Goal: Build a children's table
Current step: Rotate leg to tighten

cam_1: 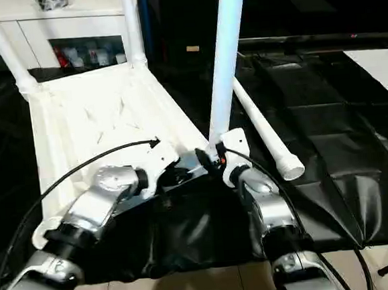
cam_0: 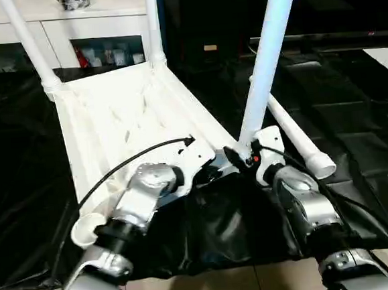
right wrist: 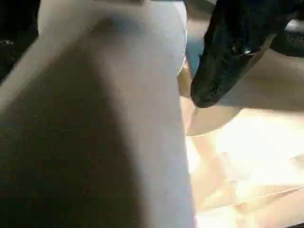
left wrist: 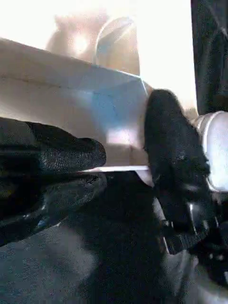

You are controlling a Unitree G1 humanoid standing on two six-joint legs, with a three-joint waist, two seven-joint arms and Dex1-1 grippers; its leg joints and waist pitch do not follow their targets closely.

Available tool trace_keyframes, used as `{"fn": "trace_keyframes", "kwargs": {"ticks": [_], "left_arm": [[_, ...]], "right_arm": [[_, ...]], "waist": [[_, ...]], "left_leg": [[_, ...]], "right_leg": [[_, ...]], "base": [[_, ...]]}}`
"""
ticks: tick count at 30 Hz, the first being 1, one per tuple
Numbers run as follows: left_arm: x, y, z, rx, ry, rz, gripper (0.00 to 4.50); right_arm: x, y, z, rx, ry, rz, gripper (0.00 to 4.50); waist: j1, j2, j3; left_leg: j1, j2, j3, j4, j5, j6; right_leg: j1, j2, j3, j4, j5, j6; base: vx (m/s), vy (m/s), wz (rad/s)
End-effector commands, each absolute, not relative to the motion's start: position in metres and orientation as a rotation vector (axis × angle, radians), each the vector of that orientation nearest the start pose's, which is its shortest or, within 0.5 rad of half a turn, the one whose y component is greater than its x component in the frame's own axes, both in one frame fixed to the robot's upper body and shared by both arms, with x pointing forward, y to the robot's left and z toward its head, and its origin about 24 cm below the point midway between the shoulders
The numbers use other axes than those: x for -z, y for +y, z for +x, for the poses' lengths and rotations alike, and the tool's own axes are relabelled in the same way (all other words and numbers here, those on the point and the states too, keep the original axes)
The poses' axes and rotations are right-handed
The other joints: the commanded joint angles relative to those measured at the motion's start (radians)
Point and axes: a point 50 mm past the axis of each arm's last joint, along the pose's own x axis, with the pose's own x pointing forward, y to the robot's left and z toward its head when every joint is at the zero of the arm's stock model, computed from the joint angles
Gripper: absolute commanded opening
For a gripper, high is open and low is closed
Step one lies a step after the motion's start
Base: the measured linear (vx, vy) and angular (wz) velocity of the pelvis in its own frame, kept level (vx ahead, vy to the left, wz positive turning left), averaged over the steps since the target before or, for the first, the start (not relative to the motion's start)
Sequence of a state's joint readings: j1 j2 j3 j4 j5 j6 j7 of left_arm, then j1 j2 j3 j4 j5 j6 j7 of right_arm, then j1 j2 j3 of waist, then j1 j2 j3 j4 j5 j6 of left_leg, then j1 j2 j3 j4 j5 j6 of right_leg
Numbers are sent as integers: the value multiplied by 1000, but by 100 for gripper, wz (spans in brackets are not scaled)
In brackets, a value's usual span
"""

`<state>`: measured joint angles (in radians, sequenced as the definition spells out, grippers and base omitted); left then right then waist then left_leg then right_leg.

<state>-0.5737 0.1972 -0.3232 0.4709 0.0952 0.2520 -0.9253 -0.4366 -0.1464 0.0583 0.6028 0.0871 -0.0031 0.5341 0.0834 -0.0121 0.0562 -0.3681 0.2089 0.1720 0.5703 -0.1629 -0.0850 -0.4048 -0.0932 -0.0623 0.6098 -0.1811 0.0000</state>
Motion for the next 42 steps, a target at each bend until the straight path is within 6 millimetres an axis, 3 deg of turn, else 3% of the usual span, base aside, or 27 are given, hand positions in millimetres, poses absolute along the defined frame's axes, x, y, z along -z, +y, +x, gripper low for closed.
{"fn": "trace_keyframes", "kwargs": {"ticks": [1, 5, 10, 13, 14, 17, 21, 29, 32, 35, 38, 39, 41, 42], "left_arm": [[-58, 53, 299, 1400, 310, 365, 0], [-57, 65, 296, 1462, 343, 382, 0], [-57, 82, 297, 1534, 383, 386, 0], [-56, 86, 298, 1538, 397, 398, 0], [-56, 90, 300, 1539, 410, 403, 0], [-57, 96, 301, 1549, 424, 405, 0], [-58, 101, 301, 1568, 434, 406, 0], [-60, 106, 303, 1564, 435, 399, 0], [-64, 97, 309, 1465, 384, 351, 0], [-67, 88, 317, 1339, 351, 318, 0], [-72, 73, 325, 1184, 311, 291, 0], [-73, 68, 327, 1136, 300, 280, 0], [-74, 60, 329, 1073, 289, 258, 0], [-74, 56, 329, 1046, 284, 247, 0]], "right_arm": [[-32, -114, 313, -796, 189, -107, 396], [-35, -124, 298, -963, 199, -157, 396], [-38, -141, 280, -1168, 248, -152, 396], [-40, -143, 277, -1204, 255, -151, 396], [-40, -144, 275, -1231, 265, -155, 369], [-41, -144, 271, -1282, 288, -159, 360], [-42, -143, 268, -1322, 305, -155, 319], [-38, -140, 266, -1335, 323, -158, 278], [-32, -133, 271, -1224, 314, -111, 272], [-25, -124, 283, -1060, 328, -94, 272], [-16, -110, 303, -807, 331, -91, 272], [-14, -105, 308, -736, 335, -78, 272], [-12, -100, 316, -633, 348, -52, 272], [-11, -97, 319, -587, 354, -43, 272]], "waist": [[3, -6, -67], [6, -5, -66], [20, -7, -63], [25, -9, -62], [24, -9, -60], [26, -11, -58], [27, -12, -59], [26, -11, -56], [25, -13, -55], [18, -15, -49], [6, -14, -47], [-13, -15, -42], [-22, -21, -47], [-25, -19, -46]], "left_leg": [[2, 14, 4, -62, -217, 44], [5, 14, 6, -59, -212, 64], [10, 18, 8, -60, -238, 74], [10, 19, 6, -63, -249, 61], [9, 18, 6, -64, -256, 57], [8, 18, 5, -65, -263, 48], [7, 18, 5, -65, -248, 49], [6, 18, 5, -65, -245, 47], [6, 18, 5, -66, -251, 44], [7, 15, 2, -71, -286, 14], [5, 13, -1, -75, -305, 0], [-4, 10, -8, -79, -320, -26], [4, 7, -7, -74, -328, -23], [7, 8, -6, -72, -327, -14]], "right_leg": [[51, -38, 36, -74, -180, -188], [52, -36, 37, -71, -140, -210], [50, -40, 39, -76, -185, -212], [49, -42, 38, -78, -219, -205], [48, -42, 38, -79, -235, -201], [48, -44, 38, -82, -272, -189], [47, -43, 38, -79, -259, -188], [47, -44, 38, -79, -255, -192], [45, -44, 39, -79, -263, -191], [42, -46, 35, -90, -372, -163], [40, -45, 35, -95, -414, -143], [42, -46, 28, -94, -473, -125], [37, -49, 29, -107, -521, -102], [33, -48, 31, -108, -499, -109]], "base": [[0, 0, 0], [0, 0, 0], [0, 0, 0], [0, 0, 0], [0, 0, 0], [0, 0, 0], [0, 0, 0], [0, 0, 0], [0, 0, 0], [0, 0, 0], [0, 0, 0], [0, 0, 0], [0, 0, 0], [0, 0, 0]]}}
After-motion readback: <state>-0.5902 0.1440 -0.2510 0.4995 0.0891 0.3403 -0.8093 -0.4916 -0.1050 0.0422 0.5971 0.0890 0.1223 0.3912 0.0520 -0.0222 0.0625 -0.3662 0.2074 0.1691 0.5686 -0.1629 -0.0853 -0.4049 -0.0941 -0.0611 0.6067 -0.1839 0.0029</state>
